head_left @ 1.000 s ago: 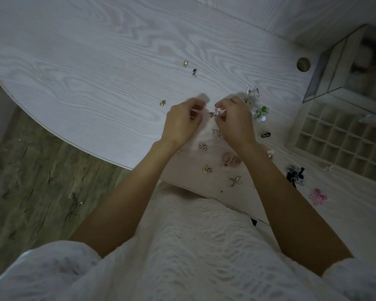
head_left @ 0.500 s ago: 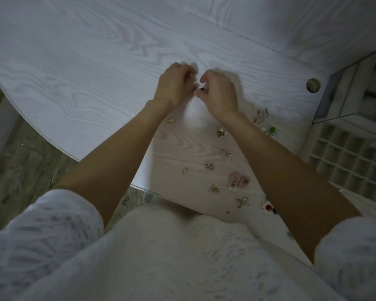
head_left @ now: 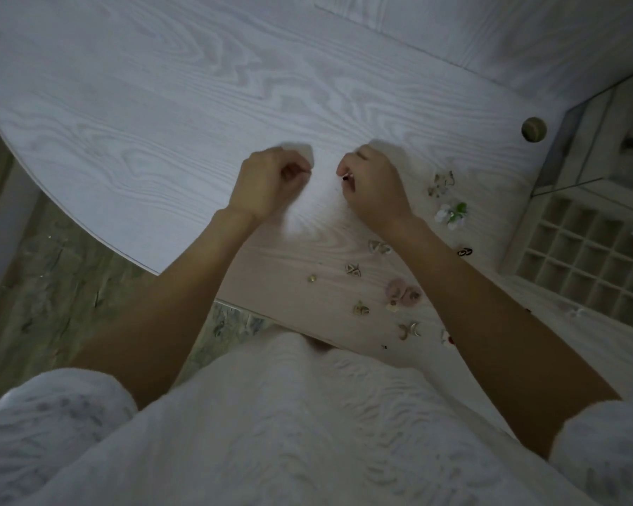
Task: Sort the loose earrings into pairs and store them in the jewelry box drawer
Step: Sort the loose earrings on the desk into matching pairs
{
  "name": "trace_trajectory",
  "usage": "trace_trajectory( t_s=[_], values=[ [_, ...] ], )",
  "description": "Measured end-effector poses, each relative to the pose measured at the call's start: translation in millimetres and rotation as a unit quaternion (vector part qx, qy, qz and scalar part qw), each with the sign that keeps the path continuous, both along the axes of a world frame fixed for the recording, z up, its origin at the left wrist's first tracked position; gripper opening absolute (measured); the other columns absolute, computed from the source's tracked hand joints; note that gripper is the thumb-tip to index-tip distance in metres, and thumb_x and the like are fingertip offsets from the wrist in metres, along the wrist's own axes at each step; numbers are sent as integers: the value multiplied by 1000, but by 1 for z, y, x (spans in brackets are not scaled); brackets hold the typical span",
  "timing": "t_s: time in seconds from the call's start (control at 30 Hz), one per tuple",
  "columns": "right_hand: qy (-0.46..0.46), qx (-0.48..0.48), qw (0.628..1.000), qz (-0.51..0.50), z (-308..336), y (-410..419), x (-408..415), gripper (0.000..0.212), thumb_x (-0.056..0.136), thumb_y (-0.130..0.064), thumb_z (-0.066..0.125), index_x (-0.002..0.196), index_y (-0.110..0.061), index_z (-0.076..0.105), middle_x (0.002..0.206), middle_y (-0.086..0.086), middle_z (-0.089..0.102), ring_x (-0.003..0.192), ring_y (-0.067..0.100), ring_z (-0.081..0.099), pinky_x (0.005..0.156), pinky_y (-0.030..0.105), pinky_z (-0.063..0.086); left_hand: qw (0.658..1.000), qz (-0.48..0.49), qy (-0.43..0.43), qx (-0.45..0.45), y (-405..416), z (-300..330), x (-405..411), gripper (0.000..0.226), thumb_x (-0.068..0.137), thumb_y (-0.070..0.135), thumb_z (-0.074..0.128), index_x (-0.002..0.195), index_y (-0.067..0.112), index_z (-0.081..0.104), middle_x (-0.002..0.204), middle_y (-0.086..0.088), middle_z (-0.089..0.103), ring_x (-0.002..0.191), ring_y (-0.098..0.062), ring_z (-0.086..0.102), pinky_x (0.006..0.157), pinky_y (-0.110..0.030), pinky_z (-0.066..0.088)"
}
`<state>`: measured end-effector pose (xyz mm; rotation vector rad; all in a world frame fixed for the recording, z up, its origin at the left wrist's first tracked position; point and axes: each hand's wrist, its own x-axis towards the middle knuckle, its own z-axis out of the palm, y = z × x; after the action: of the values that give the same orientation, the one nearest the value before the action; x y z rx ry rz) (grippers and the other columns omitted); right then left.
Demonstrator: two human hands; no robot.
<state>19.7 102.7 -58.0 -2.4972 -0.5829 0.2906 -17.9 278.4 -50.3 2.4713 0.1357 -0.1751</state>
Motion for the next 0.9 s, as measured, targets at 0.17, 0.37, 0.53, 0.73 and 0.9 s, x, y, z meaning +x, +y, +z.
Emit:
trace_trajectory(
  t_s=[0.17, 0.37, 0.53, 0.73, 0.9],
  values=[
    [-12, 10, 1000, 22, 1, 1, -11, 17, 82, 7, 52, 90, 1, 66, 92, 16, 61, 85, 28, 56, 70, 30, 46, 1000, 14, -4, -27, 1, -3, -26, 14, 80, 26, 67, 90, 16, 70, 92, -6, 68, 85, -22, 61, 78, -35, 49],
    [-36, -39, 996, 69, 5, 7, -24, 17, 89, -7, 53, 98, -7, 67, 93, 10, 66, 96, 27, 54, 68, 36, 49, 996, 14, -81, 24, -5, -2, -47, 14, 86, 20, 62, 97, 17, 71, 95, -6, 65, 91, -27, 52, 75, -25, 38],
    [-30, -34, 996, 74, 1, 7, -43, 16, 86, -4, 56, 96, -5, 67, 97, 12, 63, 98, 29, 53, 70, 42, 51, 992, -39, -91, 72, -18, -10, -84, 20, 85, 30, 60, 93, 15, 70, 92, -6, 63, 81, -26, 52, 70, -23, 33],
    [-39, 18, 995, 94, 12, -7, -77, 21, 80, 1, 62, 101, -2, 66, 98, 14, 61, 95, 30, 55, 71, 35, 51, 998, 57, -41, -4, -18, -12, -118, 16, 84, 18, 66, 98, 15, 69, 94, -4, 65, 81, -18, 60, 71, -27, 48],
    [-26, -26, 983, 177, 13, -9, -114, 23, 69, -11, 76, 89, -5, 67, 83, 12, 65, 82, 31, 56, 68, 34, 47, 996, 79, -35, -9, -21, -10, -125, 17, 81, 13, 66, 98, 13, 68, 91, -6, 65, 83, -20, 61, 73, -33, 51]
  ],
)
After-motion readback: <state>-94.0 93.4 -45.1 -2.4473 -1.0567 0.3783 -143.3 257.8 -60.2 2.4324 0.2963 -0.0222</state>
